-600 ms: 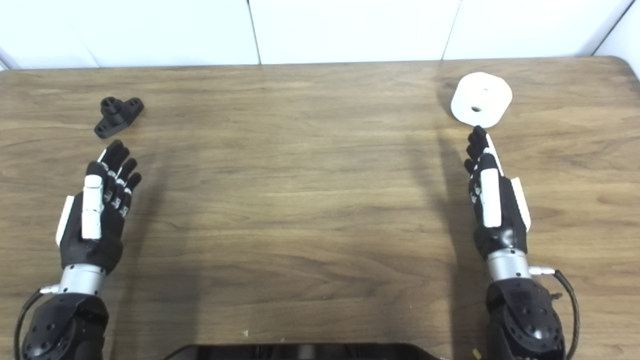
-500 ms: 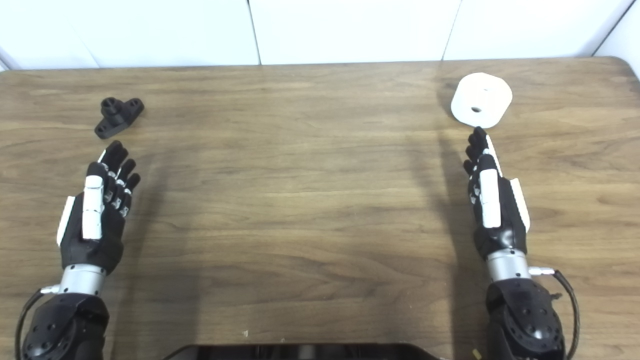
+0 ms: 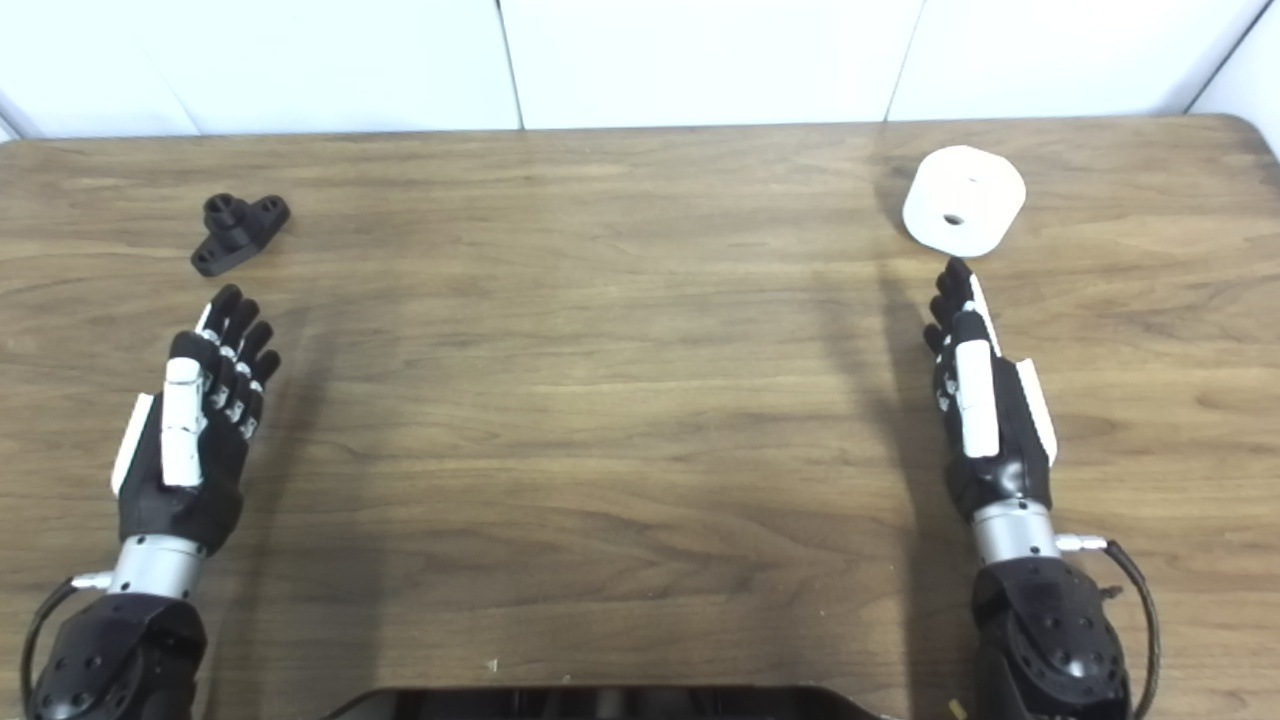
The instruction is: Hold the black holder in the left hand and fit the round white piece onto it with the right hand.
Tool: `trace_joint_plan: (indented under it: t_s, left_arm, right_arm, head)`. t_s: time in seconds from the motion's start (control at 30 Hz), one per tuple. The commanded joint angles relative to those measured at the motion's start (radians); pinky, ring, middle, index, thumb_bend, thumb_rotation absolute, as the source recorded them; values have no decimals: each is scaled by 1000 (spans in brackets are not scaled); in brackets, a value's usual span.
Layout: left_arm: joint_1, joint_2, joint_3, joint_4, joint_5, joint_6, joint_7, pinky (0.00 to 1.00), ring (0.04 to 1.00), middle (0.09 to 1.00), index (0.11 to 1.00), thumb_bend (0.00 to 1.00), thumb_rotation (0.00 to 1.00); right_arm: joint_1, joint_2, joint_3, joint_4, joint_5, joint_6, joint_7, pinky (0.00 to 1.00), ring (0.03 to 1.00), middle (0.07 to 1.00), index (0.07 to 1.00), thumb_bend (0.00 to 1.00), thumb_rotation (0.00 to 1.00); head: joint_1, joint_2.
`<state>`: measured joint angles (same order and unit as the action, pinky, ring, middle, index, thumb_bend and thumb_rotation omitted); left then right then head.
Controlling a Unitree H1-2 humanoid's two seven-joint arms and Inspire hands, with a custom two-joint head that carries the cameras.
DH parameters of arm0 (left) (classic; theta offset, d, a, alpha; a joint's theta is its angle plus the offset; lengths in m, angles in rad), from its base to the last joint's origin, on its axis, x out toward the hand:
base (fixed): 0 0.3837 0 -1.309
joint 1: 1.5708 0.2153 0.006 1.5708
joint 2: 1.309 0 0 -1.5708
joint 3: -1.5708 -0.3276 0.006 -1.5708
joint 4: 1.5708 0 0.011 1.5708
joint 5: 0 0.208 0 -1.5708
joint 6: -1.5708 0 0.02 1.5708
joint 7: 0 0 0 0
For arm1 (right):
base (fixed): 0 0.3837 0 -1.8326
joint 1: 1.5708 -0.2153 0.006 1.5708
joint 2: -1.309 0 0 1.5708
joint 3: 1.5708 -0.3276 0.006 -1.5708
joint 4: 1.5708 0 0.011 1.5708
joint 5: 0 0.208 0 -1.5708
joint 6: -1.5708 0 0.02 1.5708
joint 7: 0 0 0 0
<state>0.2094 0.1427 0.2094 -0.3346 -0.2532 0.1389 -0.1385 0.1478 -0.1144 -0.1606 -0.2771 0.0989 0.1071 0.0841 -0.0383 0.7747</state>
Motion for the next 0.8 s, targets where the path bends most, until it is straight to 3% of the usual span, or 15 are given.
trace_joint_plan:
  t_s: [0.0,0.4,0.6,0.77]
  left_arm:
    - [-10,9,0,-9,-7,-50,-4,1000,1000,1000,1000,470,951]
    - [0,-8,-11,-14,17,-57,20,1000,998,1000,981,502,877]
    - [4,-31,-33,18,39,-100,31,1000,983,988,955,492,871]
    - [8,-60,-66,45,73,-132,58,1000,984,991,965,461,884]
  right_arm:
    - [0,-13,0,-18,12,-44,5,1000,1000,1000,1000,583,1000]
    - [4,-26,-9,-2,29,-49,14,1000,1000,995,997,595,1000]
    - [7,-39,-23,40,44,-86,27,1000,1000,988,992,586,1000]
    - [2,-63,-36,109,67,-155,50,1000,1000,991,995,594,1000]
  head:
    - [0,1]
    - [43,-24]
    - [118,-75]
    - [216,-145]
